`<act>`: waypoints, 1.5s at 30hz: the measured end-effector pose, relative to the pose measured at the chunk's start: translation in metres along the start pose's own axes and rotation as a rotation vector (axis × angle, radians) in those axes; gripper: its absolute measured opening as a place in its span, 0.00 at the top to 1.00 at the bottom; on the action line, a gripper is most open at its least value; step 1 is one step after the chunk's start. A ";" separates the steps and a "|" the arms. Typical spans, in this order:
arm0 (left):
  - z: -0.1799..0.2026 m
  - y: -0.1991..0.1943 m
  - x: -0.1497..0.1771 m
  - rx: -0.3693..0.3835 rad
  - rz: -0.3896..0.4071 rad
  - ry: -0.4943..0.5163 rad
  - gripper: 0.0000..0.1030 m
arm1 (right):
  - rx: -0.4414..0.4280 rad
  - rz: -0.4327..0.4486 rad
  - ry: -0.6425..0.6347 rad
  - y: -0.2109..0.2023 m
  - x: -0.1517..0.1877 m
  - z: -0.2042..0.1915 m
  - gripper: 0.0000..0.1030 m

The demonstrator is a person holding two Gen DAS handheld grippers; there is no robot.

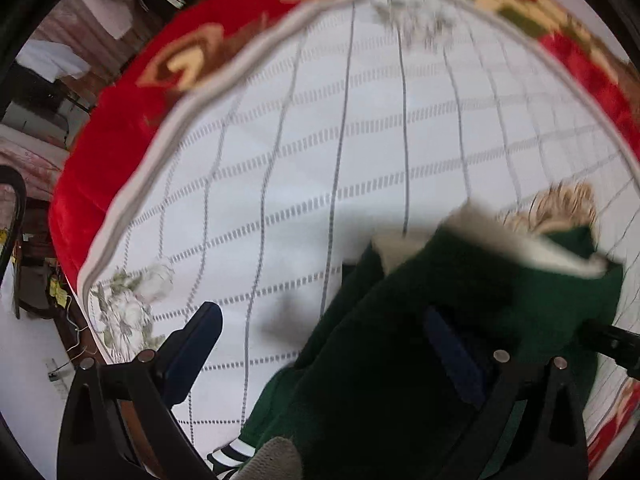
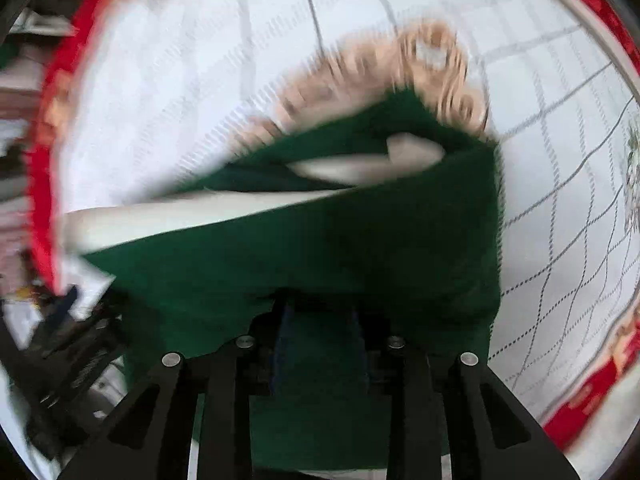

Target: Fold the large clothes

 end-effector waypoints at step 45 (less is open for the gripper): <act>-0.101 0.036 0.104 -0.073 -0.101 -0.269 0.00 | 0.024 -0.158 -0.058 0.142 0.000 -0.050 0.63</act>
Point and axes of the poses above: each gripper's, at about its wrist camera, not at the fingertips, and y roughly the way its jaws point, z to its right, x to its underside, the point moved 8 cm from there along y, roughly the way its jaws point, and after that the axes turned 11 degrees about -z, right-handed, at the moved point
